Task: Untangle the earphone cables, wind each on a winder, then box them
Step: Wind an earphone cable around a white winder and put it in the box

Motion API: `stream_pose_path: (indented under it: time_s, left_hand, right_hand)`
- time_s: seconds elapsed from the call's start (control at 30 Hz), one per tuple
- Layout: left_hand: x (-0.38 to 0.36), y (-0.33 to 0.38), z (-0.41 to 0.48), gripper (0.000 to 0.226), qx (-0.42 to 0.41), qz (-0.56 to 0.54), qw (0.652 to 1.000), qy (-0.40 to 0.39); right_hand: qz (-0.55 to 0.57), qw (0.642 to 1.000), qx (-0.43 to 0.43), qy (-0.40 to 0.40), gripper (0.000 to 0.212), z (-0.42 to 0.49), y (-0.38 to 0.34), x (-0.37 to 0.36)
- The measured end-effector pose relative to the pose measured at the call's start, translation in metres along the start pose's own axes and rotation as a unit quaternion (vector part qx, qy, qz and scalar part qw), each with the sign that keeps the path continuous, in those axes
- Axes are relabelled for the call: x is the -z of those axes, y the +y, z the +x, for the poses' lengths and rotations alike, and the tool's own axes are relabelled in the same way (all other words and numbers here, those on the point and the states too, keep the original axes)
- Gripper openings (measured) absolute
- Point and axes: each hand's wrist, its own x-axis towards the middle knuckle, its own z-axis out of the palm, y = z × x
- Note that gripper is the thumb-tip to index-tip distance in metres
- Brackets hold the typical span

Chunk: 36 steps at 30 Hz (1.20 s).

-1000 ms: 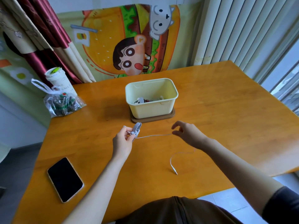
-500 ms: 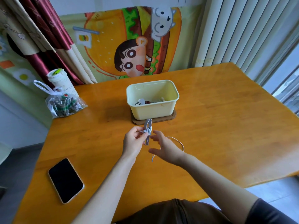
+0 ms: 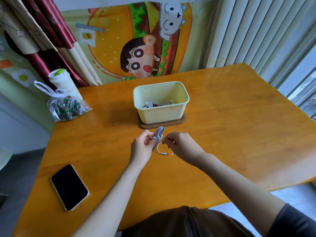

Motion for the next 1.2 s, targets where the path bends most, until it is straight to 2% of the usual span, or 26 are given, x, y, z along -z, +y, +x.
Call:
stream_pose_path:
  time_s: [0.07, 0.17, 0.33, 0.53, 0.63, 0.7, 0.83, 1.0, 1.2]
  left_hand:
    - [0.003, -0.005, 0.0, 0.006, -0.002, 0.05, 0.999, 0.0]
    - [0.006, -0.01, -0.002, 0.012, 0.003, 0.063, 0.997, -0.036]
    - [0.003, 0.0, -0.007, 0.026, -0.008, -0.019, 0.99, -0.142]
    - [0.007, 0.002, -0.009, 0.02, 0.017, -0.083, 0.987, -0.138]
    - [0.005, 0.006, -0.012, 0.021, 0.022, -0.098, 0.98, -0.171]
    - [0.003, 0.012, -0.015, 0.021, 0.017, -0.146, 0.971, -0.187]
    - [0.0, 0.029, -0.014, 0.022, 0.051, -0.305, 0.938, -0.155]
    - [0.0, 0.037, -0.009, 0.023, 0.142, -0.463, 0.867, -0.116]
    - [0.0, 0.03, -0.003, 0.019, 0.188, -0.512, 0.838, -0.038]
  right_hand:
    - [-0.012, 1.0, 0.002, 0.022, 0.017, 0.003, 0.004, 0.011]
    - [-0.006, 0.999, 0.005, 0.052, 0.016, 0.007, 0.01, 0.023]
    - [0.022, 0.995, -0.027, 0.097, 0.013, 0.014, 0.022, 0.024]
    - [0.034, 0.991, -0.034, 0.128, 0.012, 0.013, 0.026, 0.026]
    - [0.036, 0.99, -0.035, 0.132, 0.012, 0.013, 0.029, 0.024]
    - [0.042, 0.99, -0.049, 0.127, 0.013, 0.013, 0.031, 0.021]
    - [0.068, 0.988, -0.068, 0.12, 0.013, 0.004, 0.029, 0.0]
    - [0.109, 0.99, -0.054, 0.064, 0.021, -0.008, 0.013, -0.023]
    - [0.106, 0.993, -0.036, 0.029, 0.021, -0.013, 0.005, -0.029]
